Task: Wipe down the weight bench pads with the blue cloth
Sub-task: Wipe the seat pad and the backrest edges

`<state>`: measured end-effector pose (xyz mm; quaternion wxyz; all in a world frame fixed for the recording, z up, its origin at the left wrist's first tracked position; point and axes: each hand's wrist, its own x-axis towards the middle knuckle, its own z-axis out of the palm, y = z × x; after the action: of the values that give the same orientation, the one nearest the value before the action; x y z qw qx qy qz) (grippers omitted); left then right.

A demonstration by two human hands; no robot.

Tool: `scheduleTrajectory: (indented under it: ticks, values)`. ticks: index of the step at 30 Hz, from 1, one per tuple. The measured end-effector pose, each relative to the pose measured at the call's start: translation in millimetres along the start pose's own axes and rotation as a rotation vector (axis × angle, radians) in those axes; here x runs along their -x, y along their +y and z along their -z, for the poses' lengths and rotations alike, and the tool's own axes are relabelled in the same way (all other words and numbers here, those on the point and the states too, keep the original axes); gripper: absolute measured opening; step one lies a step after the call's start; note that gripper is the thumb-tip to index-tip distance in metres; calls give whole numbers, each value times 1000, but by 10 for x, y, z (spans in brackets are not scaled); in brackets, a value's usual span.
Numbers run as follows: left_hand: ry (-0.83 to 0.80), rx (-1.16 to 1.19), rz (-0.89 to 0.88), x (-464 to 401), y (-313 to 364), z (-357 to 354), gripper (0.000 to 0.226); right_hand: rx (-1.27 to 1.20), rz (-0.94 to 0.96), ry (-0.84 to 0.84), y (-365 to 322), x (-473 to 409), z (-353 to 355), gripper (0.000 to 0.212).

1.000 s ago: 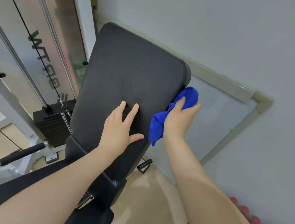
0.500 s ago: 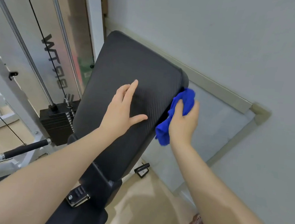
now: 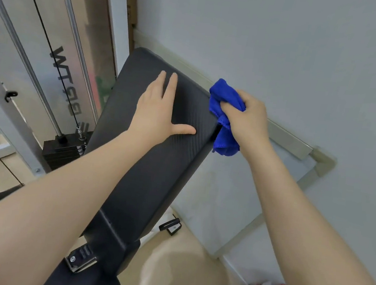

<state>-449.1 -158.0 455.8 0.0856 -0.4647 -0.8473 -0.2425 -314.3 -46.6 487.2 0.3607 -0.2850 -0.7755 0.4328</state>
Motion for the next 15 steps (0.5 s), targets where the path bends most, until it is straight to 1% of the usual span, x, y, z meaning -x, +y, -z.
scheduleTrajectory:
  ticks: [4,6,8,11,13,15]
  values:
    - [-86,-66,77,-31,-14,-44,120,51,34,-109,-61,-223,-45,12]
    - [-98,-51,79,-30,-25,-53,119,175,48,-179,-153,-491,-208,26]
    - [-97,-10,80,-24,-32,-46,118,297,56,-222,-213,-762,-376,34]
    - [-104,79,103,-19,-33,-18,119,289,26,-278,-182,-934,-444,31]
    - [-109,114,101,-12,-26,-1,121,295,60,-320,-165,-831,-302,27]
    - [-105,130,91,-23,-39,-4,123,270,97,-407,-161,-707,-120,22]
